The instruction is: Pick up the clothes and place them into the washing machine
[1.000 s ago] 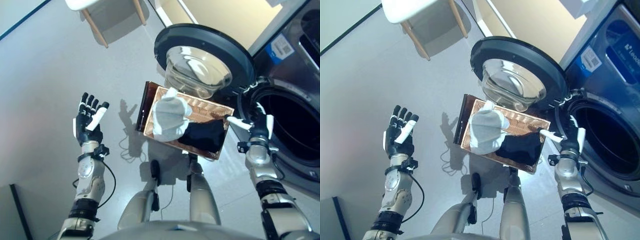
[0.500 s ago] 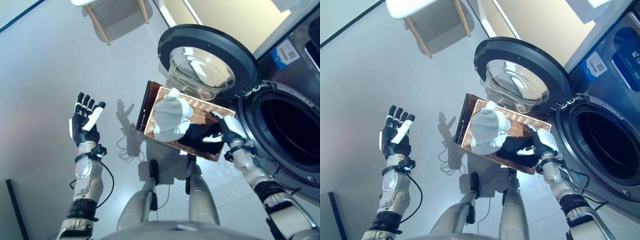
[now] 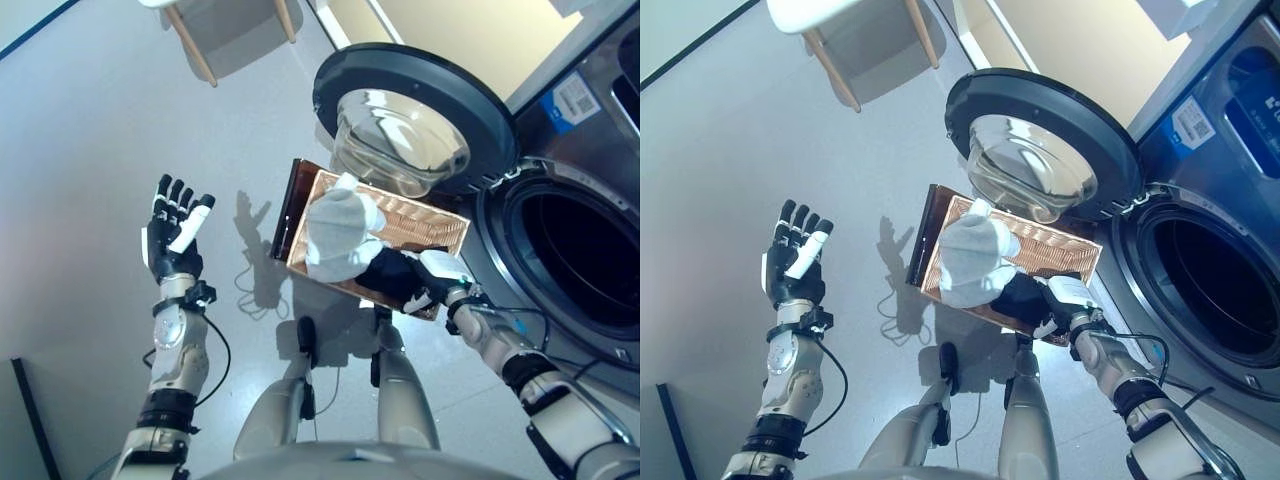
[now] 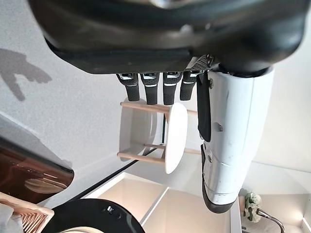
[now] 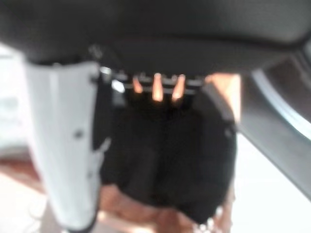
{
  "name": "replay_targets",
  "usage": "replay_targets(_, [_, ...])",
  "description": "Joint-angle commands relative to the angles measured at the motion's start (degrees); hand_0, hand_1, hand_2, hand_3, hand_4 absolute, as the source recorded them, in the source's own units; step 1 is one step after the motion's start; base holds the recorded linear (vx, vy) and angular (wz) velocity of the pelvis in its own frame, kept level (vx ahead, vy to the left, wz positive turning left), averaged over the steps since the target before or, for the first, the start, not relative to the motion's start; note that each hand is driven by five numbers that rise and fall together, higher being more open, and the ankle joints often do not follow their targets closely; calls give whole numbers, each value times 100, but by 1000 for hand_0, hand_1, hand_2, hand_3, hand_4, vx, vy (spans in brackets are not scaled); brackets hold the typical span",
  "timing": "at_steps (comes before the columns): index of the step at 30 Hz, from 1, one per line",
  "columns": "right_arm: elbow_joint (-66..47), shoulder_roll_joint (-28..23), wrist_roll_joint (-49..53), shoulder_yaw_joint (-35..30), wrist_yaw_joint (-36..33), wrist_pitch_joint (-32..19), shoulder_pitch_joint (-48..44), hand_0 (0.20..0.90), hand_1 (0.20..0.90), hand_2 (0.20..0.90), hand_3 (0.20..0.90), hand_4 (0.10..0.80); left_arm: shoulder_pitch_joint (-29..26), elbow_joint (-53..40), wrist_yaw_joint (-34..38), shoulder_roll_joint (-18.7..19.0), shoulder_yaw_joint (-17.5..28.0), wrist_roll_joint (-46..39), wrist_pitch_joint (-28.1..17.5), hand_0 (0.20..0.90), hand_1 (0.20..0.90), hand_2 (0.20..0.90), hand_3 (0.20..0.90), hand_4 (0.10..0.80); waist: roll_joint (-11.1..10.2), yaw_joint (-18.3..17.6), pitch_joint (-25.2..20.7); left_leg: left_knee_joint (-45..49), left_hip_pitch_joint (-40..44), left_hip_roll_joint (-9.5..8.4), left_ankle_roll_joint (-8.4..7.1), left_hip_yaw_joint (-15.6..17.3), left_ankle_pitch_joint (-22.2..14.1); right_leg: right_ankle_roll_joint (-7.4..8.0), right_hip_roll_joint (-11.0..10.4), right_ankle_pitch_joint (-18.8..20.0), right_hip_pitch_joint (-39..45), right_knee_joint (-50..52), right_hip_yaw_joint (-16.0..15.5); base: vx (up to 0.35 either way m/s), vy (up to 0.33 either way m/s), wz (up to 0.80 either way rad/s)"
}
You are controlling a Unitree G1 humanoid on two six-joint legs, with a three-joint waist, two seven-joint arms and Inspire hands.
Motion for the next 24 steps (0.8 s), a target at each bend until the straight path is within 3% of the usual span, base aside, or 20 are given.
replay_targets(1, [9, -189, -57, 123, -226, 46, -316, 900, 900, 900, 900, 800, -243, -683, -93, 354, 227, 83, -570, 900, 900, 900, 900, 800, -30, 147, -15, -47, -161, -39, -566, -271, 103, 235, -53, -585, 33, 496, -114, -24, -17, 17])
replay_targets(15, [199, 48, -385, 649, -65, 93, -576, 900, 900, 900, 900, 800, -138, -891, -91, 409, 304, 110, -592, 900, 900, 900, 900, 800, 23, 245, 93, -47, -385, -89, -587, -399, 128, 234, -119, -572, -187, 565, -193, -17, -1, 6])
replay_targets(16, [179, 55, -384, 683, -39, 88, -589, 620, 620, 620, 620, 600, -138, -908, -88, 412, 297, 112, -595, 900, 900, 900, 900, 800, 27, 251, 101, -47, -399, -98, -590, -402, 133, 233, -123, -565, -199, 568, -188, -29, 8, 5])
replay_targets(18, [201, 142, -361, 793, 30, 66, -628, 200, 200, 200, 200, 300, -155, -939, -96, 409, 270, 122, -588, 900, 900, 900, 900, 800, 27, 256, 121, -47, -445, -100, -594, -404, 147, 240, -139, -546, -235, 570, -201, -26, 11, 5])
replay_targets(24, [287, 261, -364, 827, -3, 95, -641, 200, 200, 200, 200, 300, -149, -942, -86, 392, 275, 166, -579, 900, 900, 900, 900, 800, 22, 258, 112, -47, -468, -122, -578, -431, 149, 246, -148, -521, -292, 569, -194, -3, 1, 1])
